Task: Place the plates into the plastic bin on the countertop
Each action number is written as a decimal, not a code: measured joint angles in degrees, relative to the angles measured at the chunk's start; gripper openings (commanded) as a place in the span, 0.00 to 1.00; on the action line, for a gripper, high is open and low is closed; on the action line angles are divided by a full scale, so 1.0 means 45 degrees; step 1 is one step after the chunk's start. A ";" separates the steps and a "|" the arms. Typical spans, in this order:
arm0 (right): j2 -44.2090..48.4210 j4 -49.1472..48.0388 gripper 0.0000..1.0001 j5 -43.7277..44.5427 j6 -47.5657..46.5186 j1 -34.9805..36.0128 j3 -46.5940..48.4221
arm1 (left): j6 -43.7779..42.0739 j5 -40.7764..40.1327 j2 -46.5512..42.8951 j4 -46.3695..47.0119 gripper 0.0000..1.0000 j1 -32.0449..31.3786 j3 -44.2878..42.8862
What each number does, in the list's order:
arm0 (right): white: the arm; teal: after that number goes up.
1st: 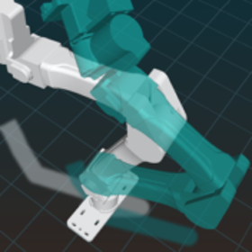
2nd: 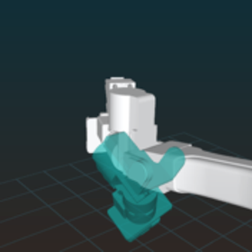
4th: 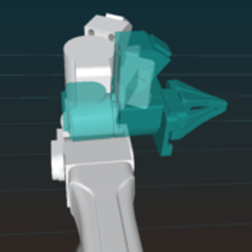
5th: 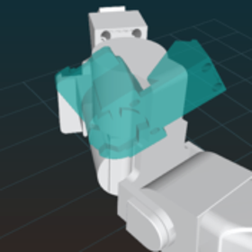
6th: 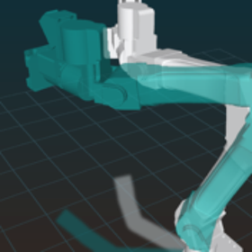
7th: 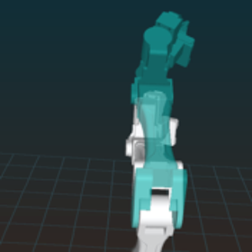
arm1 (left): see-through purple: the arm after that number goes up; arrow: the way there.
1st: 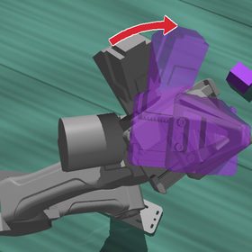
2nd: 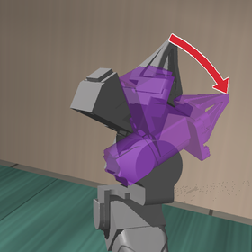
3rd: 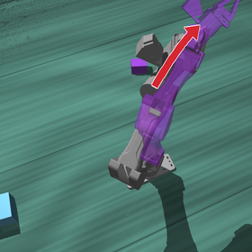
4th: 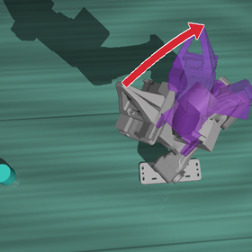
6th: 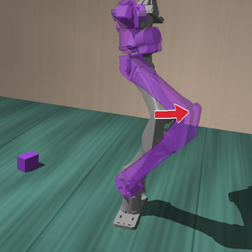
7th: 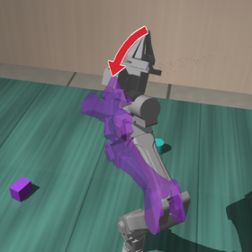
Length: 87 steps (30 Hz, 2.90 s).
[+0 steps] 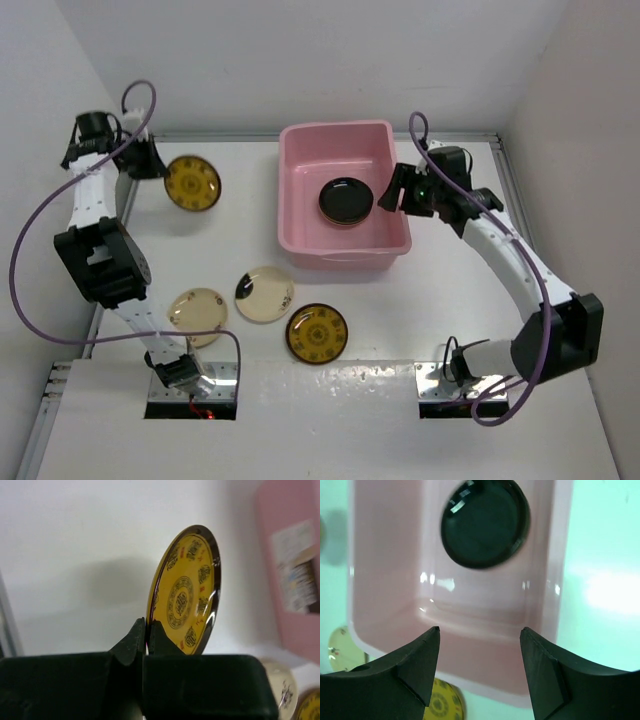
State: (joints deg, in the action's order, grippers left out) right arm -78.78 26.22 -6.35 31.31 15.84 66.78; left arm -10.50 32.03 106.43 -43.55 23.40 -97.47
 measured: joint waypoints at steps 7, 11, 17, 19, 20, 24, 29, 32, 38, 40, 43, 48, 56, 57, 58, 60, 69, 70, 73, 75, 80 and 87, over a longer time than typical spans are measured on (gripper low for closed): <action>0.1433 -0.0058 0.65 0.0155 0.0194 -0.0782 -0.2098 | 0.1690 0.0165 -0.1015 0.0593 0.00 -0.3113 -0.4250; 0.1865 -0.0107 0.65 0.0189 0.0330 -0.1035 -0.2555 | 0.2317 0.0272 -0.0748 0.1059 0.00 -0.5649 -0.4906; 0.2074 -0.0097 0.65 0.0185 0.0296 -0.1268 -0.2671 | 0.2880 -0.0034 0.2453 0.1117 0.00 -0.8903 -0.5974; 0.2118 -0.0092 0.65 0.0185 0.0262 -0.1413 -0.2671 | 0.2943 -0.0272 0.3633 0.1175 0.00 -0.9564 -0.6091; 0.2142 -0.0092 0.65 0.0189 0.0262 -0.1467 -0.2671 | 0.2977 -0.0398 0.4119 0.1175 0.00 -0.9797 -0.6096; 0.2234 0.0000 0.65 0.0214 0.0165 -0.1593 -0.2671 | 0.3075 -0.0967 0.5406 0.1103 0.00 -1.0307 -0.6139; 0.2341 0.0228 0.66 0.0301 0.0015 -0.1671 -0.2671 | 0.2919 -0.1277 0.5469 0.1321 0.45 -1.0350 -0.6139; 0.2375 0.0253 0.67 0.0325 -0.0063 -0.1739 -0.2671 | 0.2691 -0.1384 0.5406 0.1515 0.67 -1.0346 -0.6135; 0.2351 0.0296 0.70 0.0267 -0.0199 -0.1753 -0.2637 | 0.2599 -0.1360 0.4648 0.1447 0.62 -1.0069 -0.5906; 0.2331 0.0311 0.70 0.0219 -0.0257 -0.1744 -0.2589 | 0.2453 -0.1287 0.3648 0.1457 0.53 -0.9578 -0.5309; 0.2336 0.0306 0.70 0.0160 -0.0296 -0.1710 -0.2584 | 0.1807 -0.1336 0.1375 0.1161 0.42 -0.8111 -0.3691; 0.2375 0.0282 0.70 0.0063 -0.0291 -0.1617 -0.2628 | 0.0282 -0.1656 -0.2890 0.1273 0.51 -0.5455 0.1826; 0.2375 0.0296 0.70 0.0044 -0.0355 -0.1316 -0.2623 | -0.1904 -0.1389 -0.3512 0.0379 0.54 -0.5969 0.9355; 0.2380 0.0306 0.70 0.0049 -0.0359 -0.1307 -0.2623 | -0.2001 -0.1438 -0.3424 0.0296 0.54 -0.5965 0.9573; 0.2399 0.0321 0.70 0.0073 -0.0364 -0.1287 -0.2623 | -0.2093 -0.1511 -0.3342 0.0291 0.54 -0.5950 0.9622; 0.2467 0.0359 0.70 0.0097 -0.0359 -0.1234 -0.2623 | -0.2239 -0.1569 -0.3264 0.0568 0.54 -0.5960 0.9588; 0.3361 0.0636 0.71 0.0617 -0.0408 -0.1219 -0.2628 | -0.3478 -0.1753 -0.1962 0.0481 0.41 -0.6504 0.9277; 0.3376 0.0656 0.71 0.0661 -0.0418 -0.1219 -0.2628 | -0.3585 -0.1744 -0.1826 0.0330 0.36 -0.6513 0.9136; 0.3376 0.0748 0.71 0.0782 -0.0495 -0.1234 -0.2628 | -0.3857 -0.1671 -0.1433 0.0136 0.14 -0.6518 0.8820; 0.3376 0.0855 0.71 0.0899 -0.0554 -0.1224 -0.2623 | -0.3803 -0.1545 -0.1239 0.0000 0.03 -0.6513 0.8675; 0.3376 0.0986 0.71 0.1093 -0.0641 -0.1224 -0.2623 | -0.3643 -0.1005 -0.0714 -0.0719 0.00 -0.6033 0.8019; 0.3332 0.0971 0.71 0.1093 -0.0651 -0.1224 -0.2613 | -0.3249 -0.1462 -0.0063 -0.1486 0.00 -0.4172 0.4405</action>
State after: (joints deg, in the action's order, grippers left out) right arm -63.79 30.59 -1.43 28.38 10.33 55.02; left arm -25.12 25.45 106.15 -50.24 4.62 -77.65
